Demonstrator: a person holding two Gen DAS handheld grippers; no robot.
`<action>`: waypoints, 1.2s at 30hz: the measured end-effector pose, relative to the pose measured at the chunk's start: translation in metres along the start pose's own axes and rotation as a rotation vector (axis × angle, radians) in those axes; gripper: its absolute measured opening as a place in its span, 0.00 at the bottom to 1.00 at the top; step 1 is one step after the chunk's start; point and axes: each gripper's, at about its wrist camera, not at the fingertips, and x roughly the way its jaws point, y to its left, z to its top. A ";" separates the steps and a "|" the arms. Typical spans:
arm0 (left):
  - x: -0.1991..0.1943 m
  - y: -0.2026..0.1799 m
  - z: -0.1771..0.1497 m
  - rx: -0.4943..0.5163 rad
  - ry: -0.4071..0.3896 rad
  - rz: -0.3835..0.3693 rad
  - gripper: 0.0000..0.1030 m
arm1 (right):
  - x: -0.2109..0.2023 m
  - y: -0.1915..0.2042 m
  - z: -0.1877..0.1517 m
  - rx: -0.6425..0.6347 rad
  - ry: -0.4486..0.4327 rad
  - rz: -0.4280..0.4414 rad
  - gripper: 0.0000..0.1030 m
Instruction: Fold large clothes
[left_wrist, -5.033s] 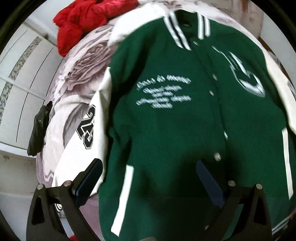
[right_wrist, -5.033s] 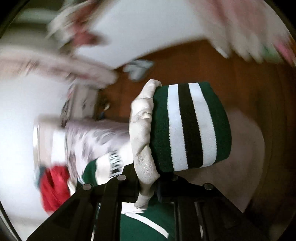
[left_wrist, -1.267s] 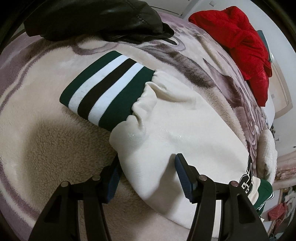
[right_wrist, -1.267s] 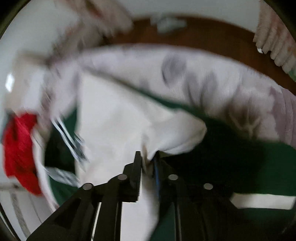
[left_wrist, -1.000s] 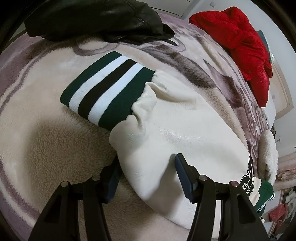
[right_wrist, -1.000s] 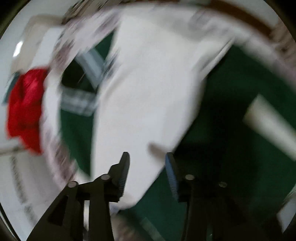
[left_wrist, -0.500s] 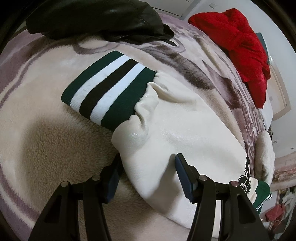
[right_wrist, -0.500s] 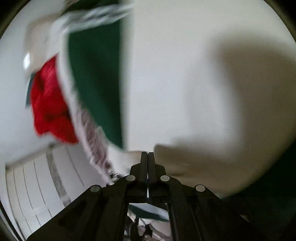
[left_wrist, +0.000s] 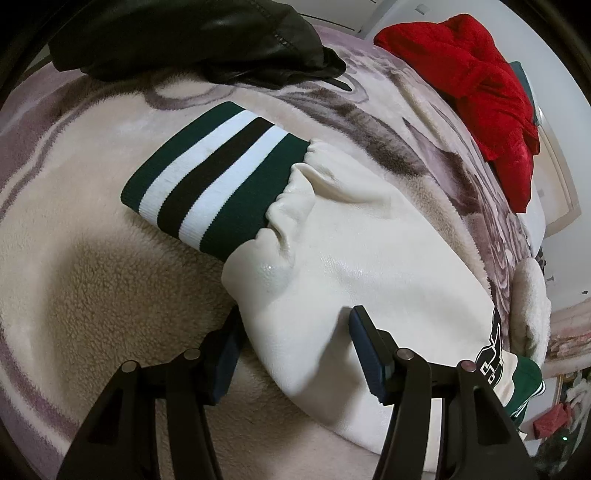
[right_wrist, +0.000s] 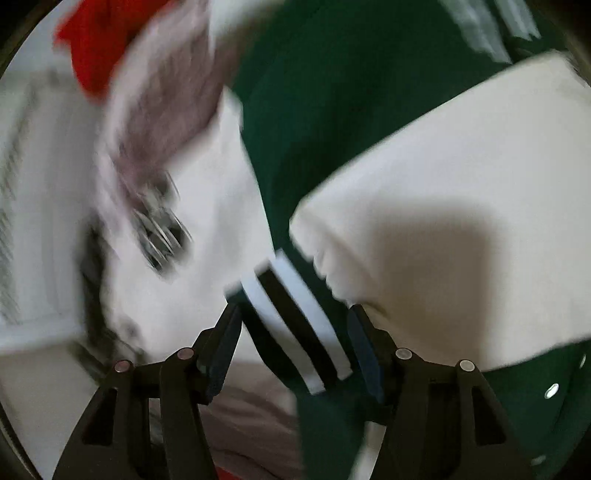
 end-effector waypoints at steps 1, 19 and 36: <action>0.000 0.000 0.000 -0.002 0.001 0.000 0.53 | 0.004 0.004 0.001 -0.016 -0.005 -0.030 0.07; -0.002 0.002 -0.003 0.018 0.001 -0.013 0.53 | -0.041 0.021 -0.007 -0.050 -0.072 -0.146 0.63; -0.003 0.002 -0.003 0.023 0.003 -0.018 0.53 | -0.024 0.079 0.016 -0.231 -0.289 -0.233 0.12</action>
